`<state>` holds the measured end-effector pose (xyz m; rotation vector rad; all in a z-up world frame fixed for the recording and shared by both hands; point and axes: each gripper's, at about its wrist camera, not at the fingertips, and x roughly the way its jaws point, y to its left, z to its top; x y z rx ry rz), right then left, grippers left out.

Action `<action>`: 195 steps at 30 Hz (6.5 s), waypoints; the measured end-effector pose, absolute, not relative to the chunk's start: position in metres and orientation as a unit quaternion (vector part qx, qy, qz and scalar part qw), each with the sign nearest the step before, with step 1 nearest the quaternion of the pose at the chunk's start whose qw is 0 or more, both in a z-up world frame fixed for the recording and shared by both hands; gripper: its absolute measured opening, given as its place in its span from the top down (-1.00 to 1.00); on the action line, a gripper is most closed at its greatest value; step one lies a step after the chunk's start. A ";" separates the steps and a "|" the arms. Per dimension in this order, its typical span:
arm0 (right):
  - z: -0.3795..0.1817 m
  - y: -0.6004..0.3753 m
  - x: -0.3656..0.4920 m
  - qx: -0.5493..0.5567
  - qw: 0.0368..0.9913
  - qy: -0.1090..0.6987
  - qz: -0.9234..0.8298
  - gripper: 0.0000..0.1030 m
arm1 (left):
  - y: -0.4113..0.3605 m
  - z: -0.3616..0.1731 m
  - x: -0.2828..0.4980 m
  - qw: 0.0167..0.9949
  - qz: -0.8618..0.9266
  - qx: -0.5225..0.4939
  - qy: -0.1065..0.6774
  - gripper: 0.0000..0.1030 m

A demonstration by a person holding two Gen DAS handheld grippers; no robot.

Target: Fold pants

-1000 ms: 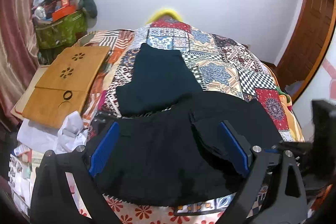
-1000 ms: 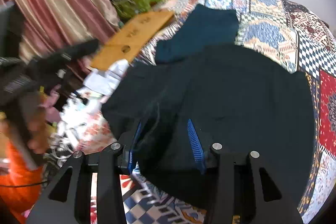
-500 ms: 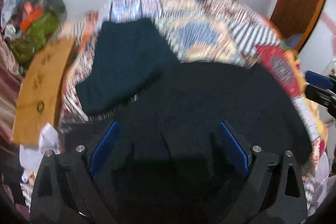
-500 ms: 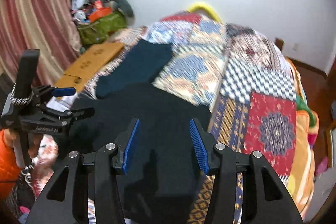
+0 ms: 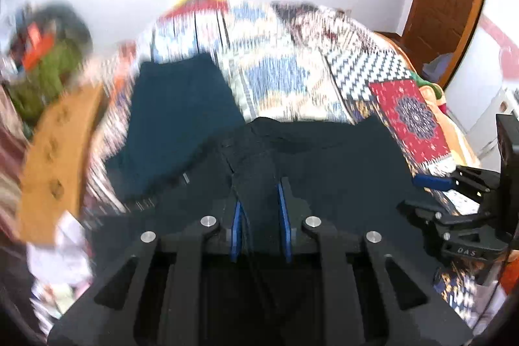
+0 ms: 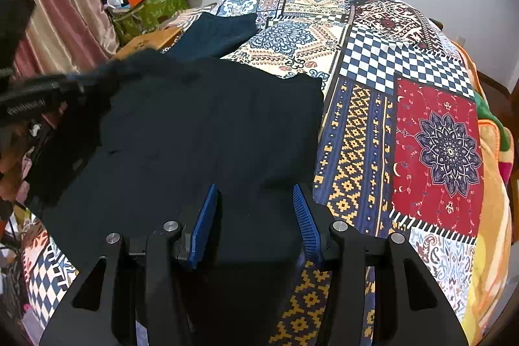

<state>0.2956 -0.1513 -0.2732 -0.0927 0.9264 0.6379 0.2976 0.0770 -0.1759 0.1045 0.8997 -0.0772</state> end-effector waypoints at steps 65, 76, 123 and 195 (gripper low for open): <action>-0.245 -0.075 0.246 -0.102 0.816 0.442 0.358 -0.34 | 0.252 -0.250 0.134 0.840 0.082 -0.216 0.492 -0.96; -0.260 -0.076 0.248 -0.092 0.802 0.461 0.369 -0.46 | 0.283 -0.318 0.141 0.745 0.020 -0.423 0.515 -0.96; -0.255 -0.192 0.258 0.020 0.841 0.461 0.282 -0.52 | 0.037 -0.070 0.254 0.947 -0.073 -0.030 0.311 0.71; -0.217 -0.213 0.237 0.035 0.877 0.409 0.251 -0.52 | 0.081 -0.234 0.224 0.841 0.014 0.009 0.541 -0.98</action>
